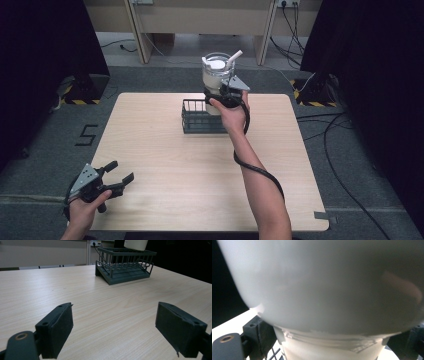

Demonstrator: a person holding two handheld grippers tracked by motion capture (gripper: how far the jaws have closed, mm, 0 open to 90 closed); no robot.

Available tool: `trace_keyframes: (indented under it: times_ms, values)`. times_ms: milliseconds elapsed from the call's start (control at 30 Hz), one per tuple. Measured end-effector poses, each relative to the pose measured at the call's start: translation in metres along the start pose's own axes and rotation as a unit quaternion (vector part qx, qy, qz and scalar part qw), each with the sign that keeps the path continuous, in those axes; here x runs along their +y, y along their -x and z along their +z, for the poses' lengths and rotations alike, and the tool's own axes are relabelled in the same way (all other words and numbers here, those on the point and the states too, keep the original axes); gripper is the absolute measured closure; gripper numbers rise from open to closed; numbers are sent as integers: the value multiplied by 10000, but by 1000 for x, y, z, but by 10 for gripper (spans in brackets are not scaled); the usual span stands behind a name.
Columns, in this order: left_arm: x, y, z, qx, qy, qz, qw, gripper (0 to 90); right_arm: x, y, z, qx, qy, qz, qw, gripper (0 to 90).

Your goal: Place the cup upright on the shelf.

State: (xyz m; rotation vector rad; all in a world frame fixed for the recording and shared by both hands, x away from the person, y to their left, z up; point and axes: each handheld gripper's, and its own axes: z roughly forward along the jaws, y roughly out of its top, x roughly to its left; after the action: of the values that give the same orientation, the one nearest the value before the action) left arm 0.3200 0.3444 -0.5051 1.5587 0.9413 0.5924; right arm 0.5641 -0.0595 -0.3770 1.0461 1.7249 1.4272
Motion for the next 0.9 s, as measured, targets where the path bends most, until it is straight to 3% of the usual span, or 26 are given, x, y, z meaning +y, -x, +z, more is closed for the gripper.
trace_keyframes:
  times_ms: [900]
  values:
    - [0,0,1,-12,-4,10,10000,141,-11,1,13,-39,-156,-6,9999,109]
